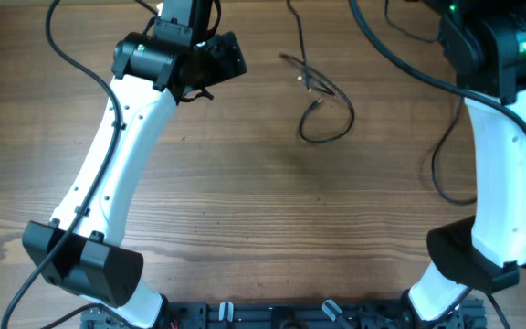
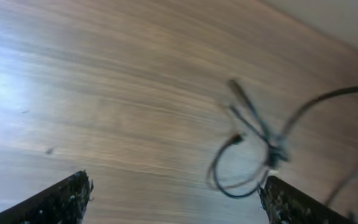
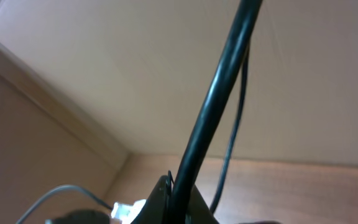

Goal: Untangle cables

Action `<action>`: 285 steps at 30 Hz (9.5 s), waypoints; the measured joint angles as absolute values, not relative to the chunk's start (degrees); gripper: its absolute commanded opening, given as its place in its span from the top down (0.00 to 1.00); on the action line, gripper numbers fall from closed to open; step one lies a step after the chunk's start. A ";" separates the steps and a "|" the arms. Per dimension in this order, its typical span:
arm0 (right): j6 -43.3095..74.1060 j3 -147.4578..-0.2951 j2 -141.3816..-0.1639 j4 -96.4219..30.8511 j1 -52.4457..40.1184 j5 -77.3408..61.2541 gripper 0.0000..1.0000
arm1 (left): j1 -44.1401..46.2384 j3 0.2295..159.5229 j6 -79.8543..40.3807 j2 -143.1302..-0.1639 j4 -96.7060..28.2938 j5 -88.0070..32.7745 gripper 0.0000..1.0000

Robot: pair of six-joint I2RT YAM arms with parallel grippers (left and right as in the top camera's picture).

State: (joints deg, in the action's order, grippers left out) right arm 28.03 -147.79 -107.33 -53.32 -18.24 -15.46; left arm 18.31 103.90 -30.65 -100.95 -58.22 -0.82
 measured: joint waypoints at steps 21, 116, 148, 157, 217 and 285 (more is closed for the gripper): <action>27.79 -147.70 -107.92 -54.94 -17.93 -18.22 0.96 | 18.35 94.74 -51.70 -112.64 -28.36 -19.75 0.10; 13.06 -147.46 -135.41 -38.48 14.59 18.20 0.83 | 17.82 93.91 -43.53 -100.73 -53.84 0.16 0.96; 12.14 -147.37 -133.47 -54.94 17.02 -39.22 0.11 | 16.32 93.86 -31.22 -99.88 -41.52 -17.41 0.96; 2.42 -147.37 -132.97 -62.63 9.32 -55.02 0.13 | 5.87 93.82 -30.55 -94.06 -37.06 -42.13 0.96; 6.11 -147.37 -114.85 -73.14 0.97 -24.12 0.96 | -3.77 93.80 -30.70 -93.91 -43.33 -54.15 0.00; 9.65 -110.21 -96.27 -61.14 21.45 -29.17 0.00 | -3.77 93.80 -30.70 -93.91 -47.40 -43.07 0.00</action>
